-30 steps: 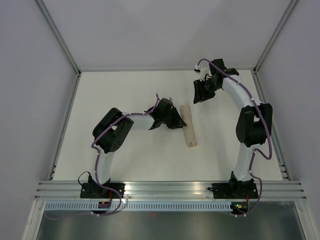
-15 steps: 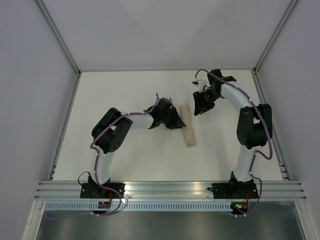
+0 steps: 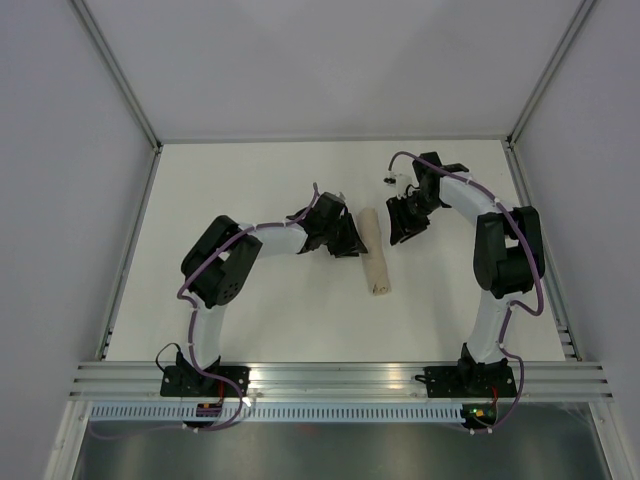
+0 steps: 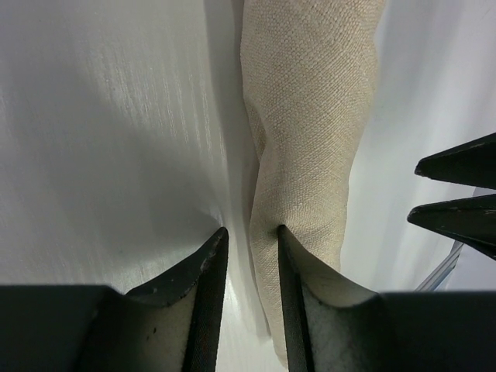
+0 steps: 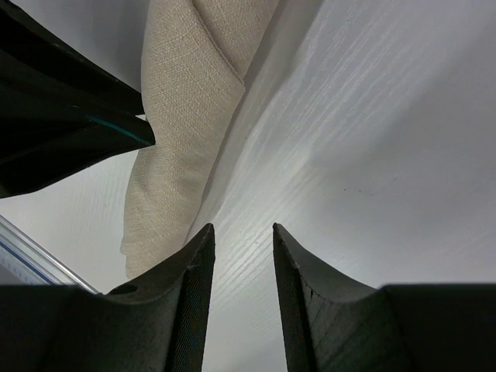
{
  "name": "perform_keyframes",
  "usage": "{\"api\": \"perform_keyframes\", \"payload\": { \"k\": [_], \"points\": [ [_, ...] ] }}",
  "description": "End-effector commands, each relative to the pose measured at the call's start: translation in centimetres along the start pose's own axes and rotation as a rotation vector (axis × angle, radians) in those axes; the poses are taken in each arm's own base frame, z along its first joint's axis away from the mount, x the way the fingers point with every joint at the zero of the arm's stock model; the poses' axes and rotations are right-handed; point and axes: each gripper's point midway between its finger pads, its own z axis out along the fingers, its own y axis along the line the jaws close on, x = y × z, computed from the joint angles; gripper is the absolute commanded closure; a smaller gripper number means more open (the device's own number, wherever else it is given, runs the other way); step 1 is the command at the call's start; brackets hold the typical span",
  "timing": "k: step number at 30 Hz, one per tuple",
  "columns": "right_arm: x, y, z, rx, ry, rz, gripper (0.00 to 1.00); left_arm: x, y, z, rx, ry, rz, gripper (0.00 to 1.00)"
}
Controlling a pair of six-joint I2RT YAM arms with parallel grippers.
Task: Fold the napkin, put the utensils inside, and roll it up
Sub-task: Roll the napkin with the utensil
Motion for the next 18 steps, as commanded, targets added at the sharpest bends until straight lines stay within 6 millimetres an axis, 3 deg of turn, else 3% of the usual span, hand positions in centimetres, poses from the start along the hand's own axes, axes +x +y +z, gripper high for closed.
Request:
{"api": "perform_keyframes", "payload": {
  "k": [1, 7, 14, 18],
  "points": [
    [-0.2, -0.1, 0.2, 0.005, -0.021, -0.016, 0.58, 1.8, 4.4, -0.5, -0.165, 0.064, 0.036, 0.61],
    [-0.5, -0.1, 0.2, 0.004, -0.031, -0.019, 0.58, 0.5, 2.4, -1.5, -0.116, 0.032, 0.078, 0.58],
    [0.3, -0.5, 1.6, 0.012, 0.001, -0.017, 0.59, -0.7, 0.5, -2.3, -0.077, 0.006, 0.104, 0.57],
    [0.3, -0.6, 1.1, 0.034, -0.016, -0.034, 0.59, -1.5, -0.4, -3.3, -0.059, -0.021, 0.129, 0.57]
  ]
}}
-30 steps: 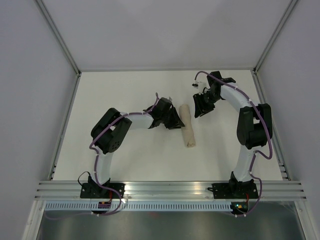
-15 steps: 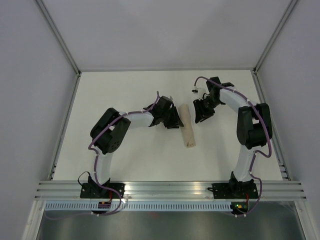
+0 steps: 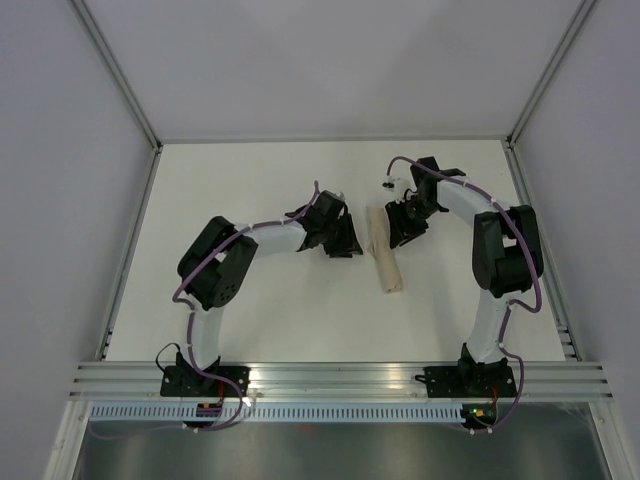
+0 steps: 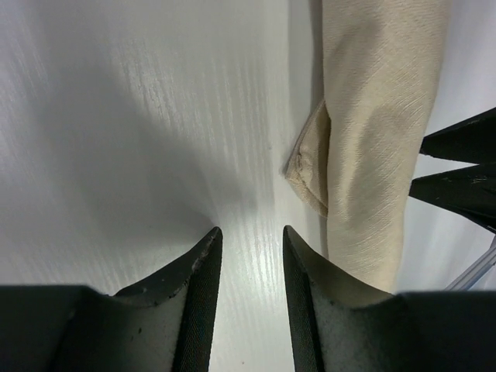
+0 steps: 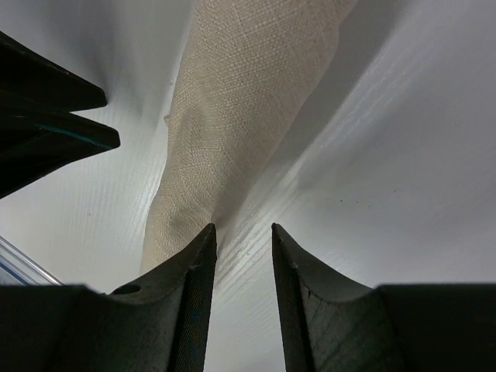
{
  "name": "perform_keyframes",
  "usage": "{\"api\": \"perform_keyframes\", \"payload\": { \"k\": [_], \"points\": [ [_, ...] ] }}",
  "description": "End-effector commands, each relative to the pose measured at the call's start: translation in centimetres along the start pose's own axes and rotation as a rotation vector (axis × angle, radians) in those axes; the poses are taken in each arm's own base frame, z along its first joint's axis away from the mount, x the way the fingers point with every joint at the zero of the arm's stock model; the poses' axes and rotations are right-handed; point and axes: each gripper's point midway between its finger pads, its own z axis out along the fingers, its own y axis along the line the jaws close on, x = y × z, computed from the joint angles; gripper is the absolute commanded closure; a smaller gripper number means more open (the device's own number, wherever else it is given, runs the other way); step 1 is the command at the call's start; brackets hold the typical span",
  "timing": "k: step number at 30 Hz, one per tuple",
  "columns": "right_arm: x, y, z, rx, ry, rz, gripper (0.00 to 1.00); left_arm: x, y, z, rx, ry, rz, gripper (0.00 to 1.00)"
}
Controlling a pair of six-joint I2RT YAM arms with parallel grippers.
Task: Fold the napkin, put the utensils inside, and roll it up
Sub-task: Roll the napkin with the utensil
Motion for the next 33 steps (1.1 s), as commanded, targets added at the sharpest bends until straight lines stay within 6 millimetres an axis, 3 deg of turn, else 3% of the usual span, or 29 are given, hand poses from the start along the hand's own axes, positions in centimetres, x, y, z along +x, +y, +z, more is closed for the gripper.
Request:
{"api": "perform_keyframes", "payload": {
  "k": [1, 12, 18, 21, 23, 24, 26, 27, 29, 30, 31, 33],
  "points": [
    [-0.5, -0.1, -0.4, 0.024, -0.032, -0.029, 0.59, -1.7, -1.0, -2.5, -0.006, -0.046, 0.062, 0.57],
    [-0.4, 0.1, 0.1, 0.009, -0.034, -0.016, 0.59, -2.9, -2.3, -4.0, 0.02, -0.073, 0.094, 0.55],
    [-1.5, 0.4, -2.1, 0.051, -0.09, -0.057, 0.58, -3.0, -2.7, -4.4, 0.039, -0.082, 0.103, 0.55],
    [-2.6, 0.5, -3.7, 0.074, -0.151, -0.059, 0.57, -3.6, -3.7, -5.9, 0.066, -0.112, 0.13, 0.55],
    [-3.5, 0.9, -5.8, 0.072, -0.216, -0.068, 0.53, -4.2, -4.2, -7.3, 0.073, -0.149, 0.168, 0.54],
    [-3.7, 0.3, -7.0, 0.083, -0.242, -0.061, 0.52, -4.8, -4.6, -9.0, 0.078, -0.193, 0.206, 0.53],
    [-4.5, 0.3, -10.3, 0.106, -0.331, -0.078, 0.5, -4.7, -4.0, -10.6, 0.059, -0.221, 0.236, 0.51],
    [-4.6, -0.8, -11.9, 0.13, -0.372, -0.067, 0.46, -5.3, -4.8, -12.8, 0.076, -0.273, 0.259, 0.5],
    [-4.9, -1.1, -16.1, 0.169, -0.476, -0.079, 0.38, -5.1, -4.4, -14.6, 0.067, -0.301, 0.305, 0.48],
    [-4.8, -1.9, -17.6, 0.197, -0.512, -0.074, 0.35, -5.6, -4.9, -16.9, 0.074, -0.357, 0.337, 0.46],
    [-4.7, -1.5, -19.7, 0.223, -0.562, -0.092, 0.25, -5.7, -4.8, -18.0, 0.067, -0.382, 0.348, 0.44],
    [-4.1, -1.9, -21.9, 0.258, -0.611, -0.082, 0.13, -5.4, -3.9, -19.6, 0.038, -0.41, 0.376, 0.42]
  ]
}}
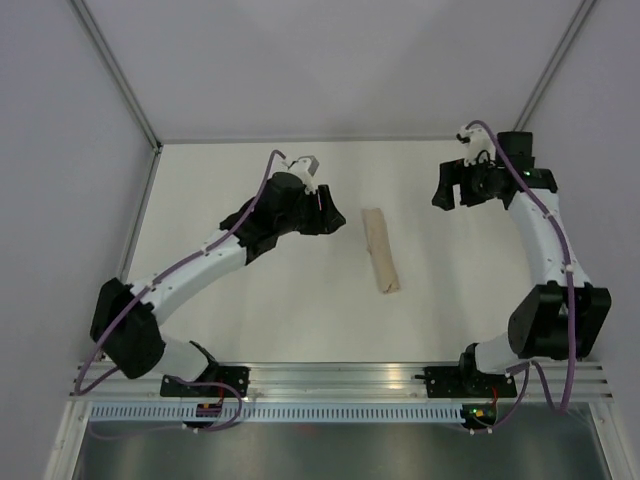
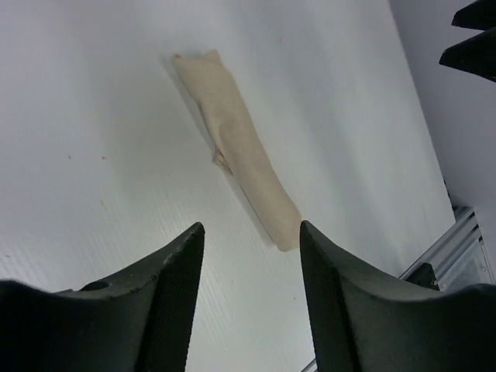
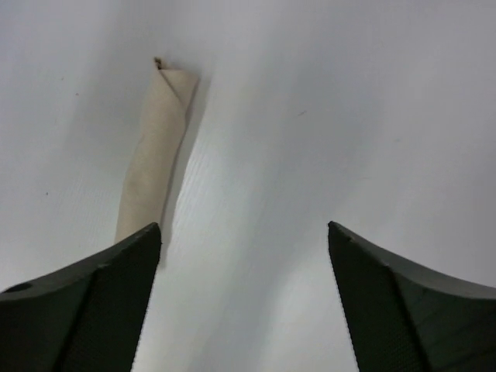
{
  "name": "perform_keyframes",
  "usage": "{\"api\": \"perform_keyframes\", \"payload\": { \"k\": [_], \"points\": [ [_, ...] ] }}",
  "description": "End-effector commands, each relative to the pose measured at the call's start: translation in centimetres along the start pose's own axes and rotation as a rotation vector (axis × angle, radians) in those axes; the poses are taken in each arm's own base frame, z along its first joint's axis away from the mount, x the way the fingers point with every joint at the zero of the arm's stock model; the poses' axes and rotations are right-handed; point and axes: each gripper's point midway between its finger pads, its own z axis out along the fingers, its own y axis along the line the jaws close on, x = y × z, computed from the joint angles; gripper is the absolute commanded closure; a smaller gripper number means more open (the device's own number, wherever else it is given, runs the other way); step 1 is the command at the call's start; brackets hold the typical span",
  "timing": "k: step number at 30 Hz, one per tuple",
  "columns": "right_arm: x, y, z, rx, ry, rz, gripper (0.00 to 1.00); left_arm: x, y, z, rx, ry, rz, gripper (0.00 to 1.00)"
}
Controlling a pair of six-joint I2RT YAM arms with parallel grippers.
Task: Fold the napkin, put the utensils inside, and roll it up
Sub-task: Roll the napkin with the utensil
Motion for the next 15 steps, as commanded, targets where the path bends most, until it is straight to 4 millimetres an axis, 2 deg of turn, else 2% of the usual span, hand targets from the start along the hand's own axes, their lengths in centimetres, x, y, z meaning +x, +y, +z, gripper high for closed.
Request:
{"api": "perform_keyframes", "payload": {
  "k": [1, 2, 3, 4, 6, 7, 10, 15],
  "points": [
    [-3.3, 0.2, -5.7, 0.05, -0.176, -0.068, 0.02, -1.5, 1.0, -4.2, -0.041, -0.088, 0.126, 0.4],
    [-3.1, 0.2, -6.2, 0.056, -0.188, -0.067, 0.02, -1.3, 1.2, -4.8, -0.043, -0.088, 0.133, 0.29],
    [-3.5, 0.1, -7.6, 0.081, -0.226, -0.076, 0.02, -1.5, 1.7, -5.5, -0.073, -0.105, 0.15, 0.27],
    [-3.4, 0.1, -8.1, 0.094, -0.238, -0.071, 0.02, -1.8, 1.6, -6.6, -0.072, -0.126, 0.157, 0.15],
    [-3.1, 0.1, -9.2, 0.125, -0.271, -0.068, 0.02, -1.5, 2.2, -7.5, -0.087, -0.133, 0.172, 0.13],
    [-3.0, 0.1, -9.3, 0.133, -0.276, -0.064, 0.02, -1.4, 2.2, -7.9, -0.087, -0.14, 0.177, 0.07],
    [-2.2, 0.0, -9.5, 0.15, -0.286, -0.048, 0.02, -1.3, 2.7, -9.0, -0.103, -0.152, 0.189, 0.06],
    [-1.9, -0.2, -9.2, 0.144, -0.294, -0.025, 0.02, -1.6, 2.6, -10.2, -0.097, -0.179, 0.202, 0.05]
  ]
}}
